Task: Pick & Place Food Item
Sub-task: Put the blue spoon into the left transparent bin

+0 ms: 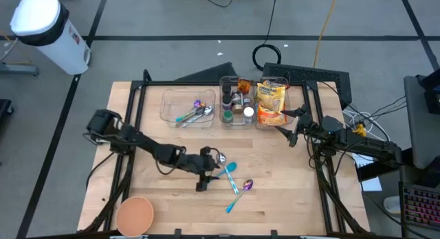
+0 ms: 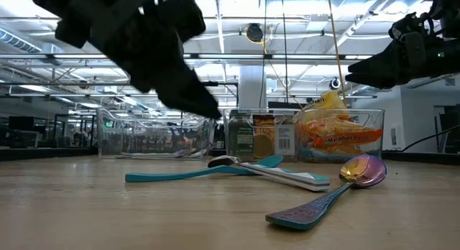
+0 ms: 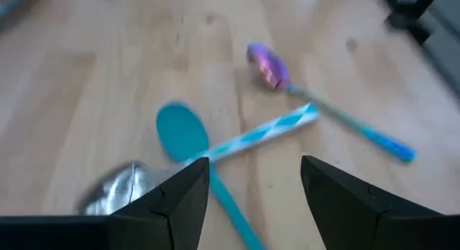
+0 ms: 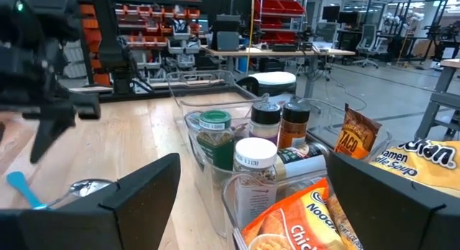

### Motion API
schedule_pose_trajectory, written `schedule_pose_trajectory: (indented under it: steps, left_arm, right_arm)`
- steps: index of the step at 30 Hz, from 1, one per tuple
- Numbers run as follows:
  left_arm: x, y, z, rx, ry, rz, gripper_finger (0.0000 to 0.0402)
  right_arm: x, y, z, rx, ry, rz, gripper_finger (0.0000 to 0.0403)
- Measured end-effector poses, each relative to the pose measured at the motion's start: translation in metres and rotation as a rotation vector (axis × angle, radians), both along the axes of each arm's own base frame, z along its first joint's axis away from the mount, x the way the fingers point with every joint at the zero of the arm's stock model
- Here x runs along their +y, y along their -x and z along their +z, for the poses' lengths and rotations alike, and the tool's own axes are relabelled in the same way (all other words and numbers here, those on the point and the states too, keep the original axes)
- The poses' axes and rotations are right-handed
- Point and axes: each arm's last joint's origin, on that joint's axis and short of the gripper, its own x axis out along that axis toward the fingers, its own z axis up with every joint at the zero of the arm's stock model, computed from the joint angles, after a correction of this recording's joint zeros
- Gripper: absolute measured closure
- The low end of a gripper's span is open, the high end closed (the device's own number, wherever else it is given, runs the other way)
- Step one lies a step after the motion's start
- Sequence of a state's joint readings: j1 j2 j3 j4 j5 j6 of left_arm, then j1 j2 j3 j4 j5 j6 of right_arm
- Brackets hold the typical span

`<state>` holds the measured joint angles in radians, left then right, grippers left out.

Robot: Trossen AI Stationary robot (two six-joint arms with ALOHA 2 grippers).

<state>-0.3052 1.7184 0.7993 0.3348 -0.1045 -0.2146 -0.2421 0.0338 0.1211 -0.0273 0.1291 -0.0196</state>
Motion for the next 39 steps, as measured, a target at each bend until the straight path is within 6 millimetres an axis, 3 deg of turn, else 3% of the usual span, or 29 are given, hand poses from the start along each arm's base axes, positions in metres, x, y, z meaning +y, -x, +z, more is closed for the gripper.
schedule_pose_trajectory:
  steps: [11,21,25,33,39]
  left_arm:
    - [-0.002,-0.022,-0.049,0.14,-0.027,0.083,0.0174]
    - [0.003,-0.019,-0.059,0.231,-0.079,0.173,0.0182]
    - [0.005,-0.016,-0.061,0.266,-0.091,0.188,0.0229]
    - [0.007,-0.016,-0.063,0.285,-0.058,0.147,0.0367]
    - [0.012,-0.019,-0.061,0.282,-0.01,0.125,0.0373]
  right_arm:
    - [0.0,0.0,0.0,0.0,0.0,0.0,0.0055]
    - [0.0,0.0,0.0,0.001,-0.001,0.0,0.0055]
    - [0.0,0.0,0.0,0.0,0.0,0.0,0.0055]
    - [0.0,0.0,0.0,0.0,0.0,0.0,0.0055]
    - [0.0,0.0,0.0,0.0,0.0,0.0,0.0055]
